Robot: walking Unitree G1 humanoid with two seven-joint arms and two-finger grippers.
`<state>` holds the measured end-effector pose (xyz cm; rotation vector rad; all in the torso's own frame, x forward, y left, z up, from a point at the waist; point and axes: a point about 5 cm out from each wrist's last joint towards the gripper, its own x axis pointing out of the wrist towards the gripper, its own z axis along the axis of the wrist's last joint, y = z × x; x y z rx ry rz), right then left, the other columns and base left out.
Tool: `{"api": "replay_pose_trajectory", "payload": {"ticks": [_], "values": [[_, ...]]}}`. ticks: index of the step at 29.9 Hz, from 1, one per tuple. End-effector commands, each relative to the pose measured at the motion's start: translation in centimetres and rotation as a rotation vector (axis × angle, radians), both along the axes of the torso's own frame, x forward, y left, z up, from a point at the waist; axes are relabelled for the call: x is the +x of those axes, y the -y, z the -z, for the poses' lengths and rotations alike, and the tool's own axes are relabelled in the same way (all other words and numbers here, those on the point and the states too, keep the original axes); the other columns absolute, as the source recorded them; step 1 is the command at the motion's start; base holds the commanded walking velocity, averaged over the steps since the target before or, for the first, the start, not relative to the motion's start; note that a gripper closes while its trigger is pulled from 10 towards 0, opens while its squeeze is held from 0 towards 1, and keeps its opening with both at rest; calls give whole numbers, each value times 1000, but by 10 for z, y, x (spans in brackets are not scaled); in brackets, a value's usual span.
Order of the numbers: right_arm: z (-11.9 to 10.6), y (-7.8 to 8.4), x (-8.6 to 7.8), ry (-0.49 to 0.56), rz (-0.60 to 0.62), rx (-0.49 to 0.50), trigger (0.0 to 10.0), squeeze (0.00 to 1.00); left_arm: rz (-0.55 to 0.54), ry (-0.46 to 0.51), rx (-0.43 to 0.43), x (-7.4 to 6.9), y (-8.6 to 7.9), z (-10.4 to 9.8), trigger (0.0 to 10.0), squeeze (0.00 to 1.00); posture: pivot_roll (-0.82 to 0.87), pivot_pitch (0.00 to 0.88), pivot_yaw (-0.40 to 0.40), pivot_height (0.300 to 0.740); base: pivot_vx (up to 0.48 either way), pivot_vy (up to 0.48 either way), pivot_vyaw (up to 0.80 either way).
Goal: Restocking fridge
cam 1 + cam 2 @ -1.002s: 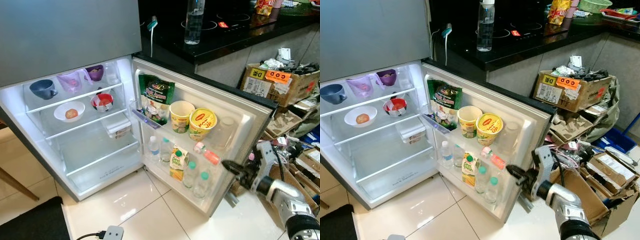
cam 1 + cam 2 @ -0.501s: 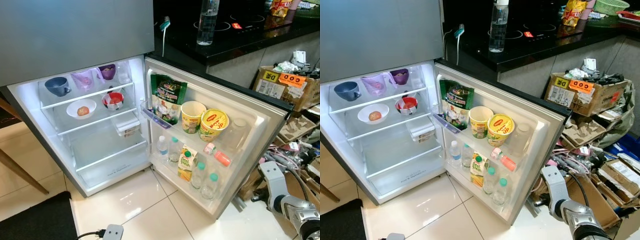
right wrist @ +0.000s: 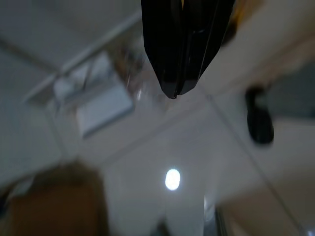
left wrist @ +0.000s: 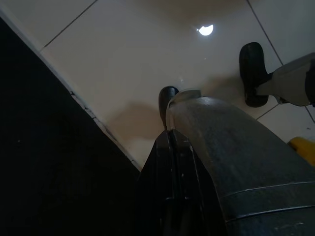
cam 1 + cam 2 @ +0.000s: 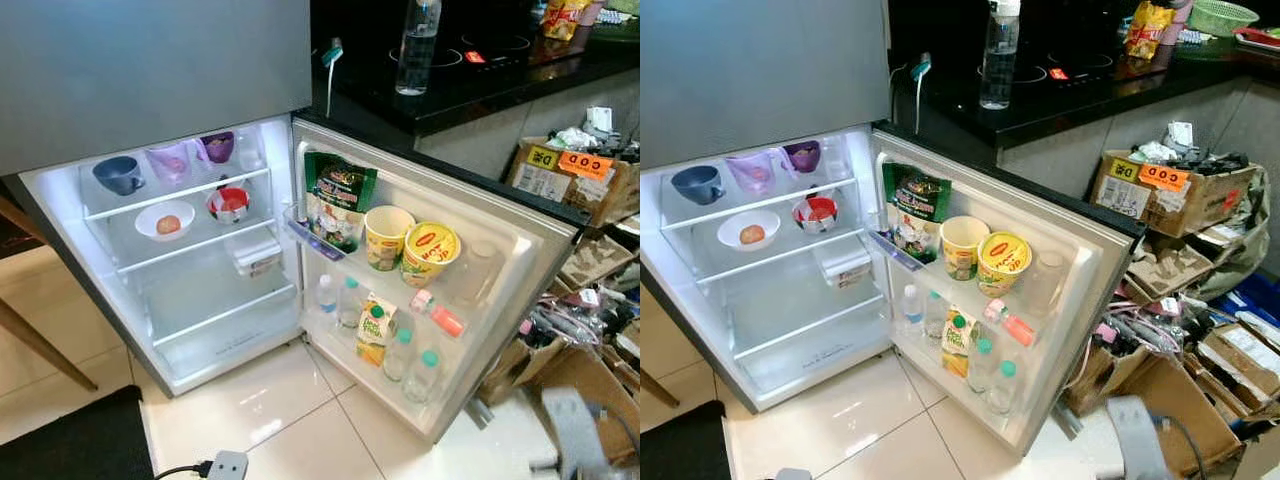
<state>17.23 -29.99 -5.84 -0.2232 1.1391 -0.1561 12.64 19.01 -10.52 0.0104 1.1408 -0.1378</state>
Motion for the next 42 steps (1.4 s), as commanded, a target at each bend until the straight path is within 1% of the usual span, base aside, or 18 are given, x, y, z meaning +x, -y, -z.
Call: {"api": "replay_pose_trajectory", "payload": {"ticks": [1, 3, 7, 13, 22, 24, 29, 30, 31, 33, 34, 35, 37, 38, 39, 40, 41, 42], "values": [[9, -3, -17, -59, 25, 3, 10000, 0, 15, -22, -3, -4, 4, 2, 10000, 0, -104, 0, -17, 740, 0, 0, 0], [12, -1, -26, -82, 43, -7, 10000, 0, 16, -21, -3, -4, 4, 2, 10000, 0, -105, 0, -17, 740, 0, 0, 0], [12, 7, -35, -95, 73, -39, 10000, 0, 12, -25, -17, -4, 5, 2, 10000, 0, -107, 0, -17, 740, 0, -241, 0], [9, 11, -33, -77, 89, -50, 10000, 0, 12, -29, -19, -5, 5, 2, 10000, 0, -113, 0, -17, 740, 0, -416, 0], [8, 8, -25, -52, 76, -43, 10000, 0, 11, -29, -24, -5, 6, 2, 10000, 0, -108, 0, -17, 740, 0, -429, 0], [5, 7, -16, -20, 67, -46, 10000, 0, 12, -30, -22, -5, 4, 2, 10000, 0, -107, 0, -13, 740, 0, -429, 0], [-1, 9, -7, 16, 64, -60, 10000, 0, 6, -29, -14, -4, 2, 2, 10000, 0, -103, 0, -12, 740, 0, -389, 0], [-5, 11, 1, 52, 62, -69, 10000, 0, 0, -28, -10, -4, 1, 2, 10000, 0, -103, 0, -12, 740, 0, 0, 0], [-5, 11, 1, 52, 62, -69, 10000, 0, 0, -28, -10, -4, 1, 2, 10000, 0, -103, 0, -12, 740, 0, 0, 0], [-11, 14, 10, 104, 62, -75, 10000, 0, 0, -29, -9, -5, 1, 2, 10000, 0, -102, 0, -13, 740, 0, 0, 0], [-11, 14, 10, 104, 62, -75, 10000, 0, 0, -29, -9, -5, 1, 2, 10000, 0, -102, 0, -13, 740, 0, 0, 0], [-19, 16, 21, 169, 64, -78, 10000, 0, 1, -31, -8, -5, 1, 2, 10000, 0, -101, 0, -13, 740, 0, 0, 0], [-40, 19, 49, 348, 77, -69, 10000, 0, 2, -35, -6, -6, 2, 2, 10000, 0, -100, 0, -13, 740, 0, 0, 0], [-56, 22, 67, 474, 100, -43, 10000, 0, 2, -36, -5, -7, 2, 3, 10000, 0, -99, 0, -13, 740, 0, 0, 0], [-56, 22, 67, 474, 100, -43, 10000, 0, 2, -36, -5, -7, 2, 3, 10000, 0, -99, 0, -13, 740, 0, 0, 0], [-71, 24, 81, 578, 132, 3, 10000, 0, 1, -37, -5, -7, 2, 3, 10000, 0, -99, 0, -13, 740, 0, 0, 0], [-77, 24, 86, 619, 145, 25, 10000, 0, 1, -37, -5, -7, 2, 3, 10000, 0, -98, 0, -13, 740, 0, 0, 0], [-77, 24, 86, 619, 145, 25, 10000, 0, 1, -37, -5, -7, 2, 3, 10000, 0, -98, 0, -13, 740, 0, 0, 0]]}}
